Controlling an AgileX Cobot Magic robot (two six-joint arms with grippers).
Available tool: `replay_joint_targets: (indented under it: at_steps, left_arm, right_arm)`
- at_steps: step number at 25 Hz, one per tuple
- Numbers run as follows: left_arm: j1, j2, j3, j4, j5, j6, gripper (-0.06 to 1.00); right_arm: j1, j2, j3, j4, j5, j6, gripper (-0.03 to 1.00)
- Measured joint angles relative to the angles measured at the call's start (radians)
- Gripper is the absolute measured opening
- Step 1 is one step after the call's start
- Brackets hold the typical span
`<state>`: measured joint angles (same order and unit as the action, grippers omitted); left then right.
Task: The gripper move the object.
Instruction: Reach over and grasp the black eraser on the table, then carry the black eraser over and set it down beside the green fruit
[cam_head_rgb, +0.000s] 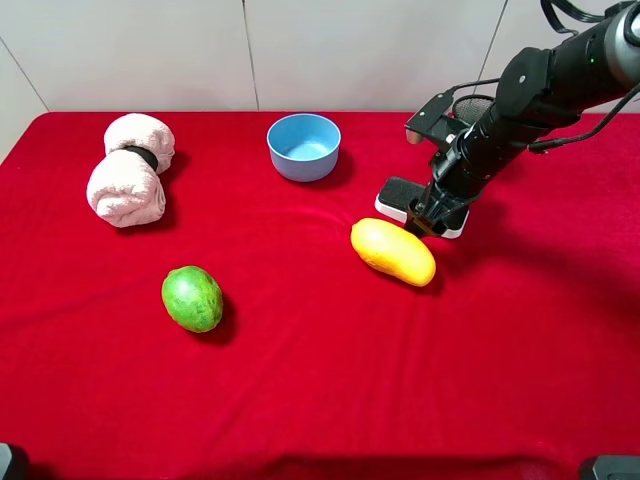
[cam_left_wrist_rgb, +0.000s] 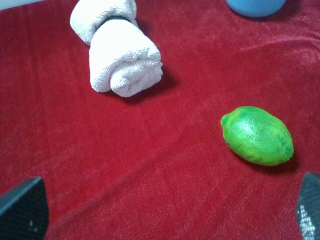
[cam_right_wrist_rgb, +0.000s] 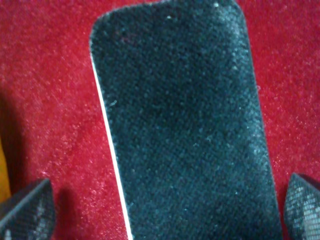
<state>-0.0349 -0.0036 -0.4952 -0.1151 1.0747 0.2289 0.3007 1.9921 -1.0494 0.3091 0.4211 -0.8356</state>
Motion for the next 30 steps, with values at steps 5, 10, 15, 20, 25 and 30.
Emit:
replay_joint_targets:
  at_steps: [5, 10, 15, 20, 25, 30]
  left_arm:
    - [0.000, 0.000, 0.000, 0.000, 0.000, 0.000, 0.98]
    - [0.000, 0.000, 0.000, 0.000, 0.000, 0.000, 0.98]
    - [0.000, 0.000, 0.000, 0.000, 0.000, 0.000, 0.98]
    - [0.000, 0.000, 0.000, 0.000, 0.000, 0.000, 0.98]
    - [0.000, 0.000, 0.000, 0.000, 0.000, 0.000, 0.98]
    - [0.000, 0.000, 0.000, 0.000, 0.000, 0.000, 0.98]
  right_arm:
    - [0.000, 0.000, 0.000, -0.002, -0.005, 0.000, 0.48]
    - [0.000, 0.000, 0.000, -0.002, -0.010, 0.000, 0.45]
    - [0.000, 0.000, 0.000, -0.002, -0.010, 0.000, 0.45]
    - [0.000, -0.002, 0.000, -0.002, -0.010, 0.001, 0.45]
    - [0.000, -0.029, 0.000, -0.002, 0.006, 0.011, 0.45]
    - [0.000, -0.081, 0.000, -0.002, 0.012, 0.039, 0.45]
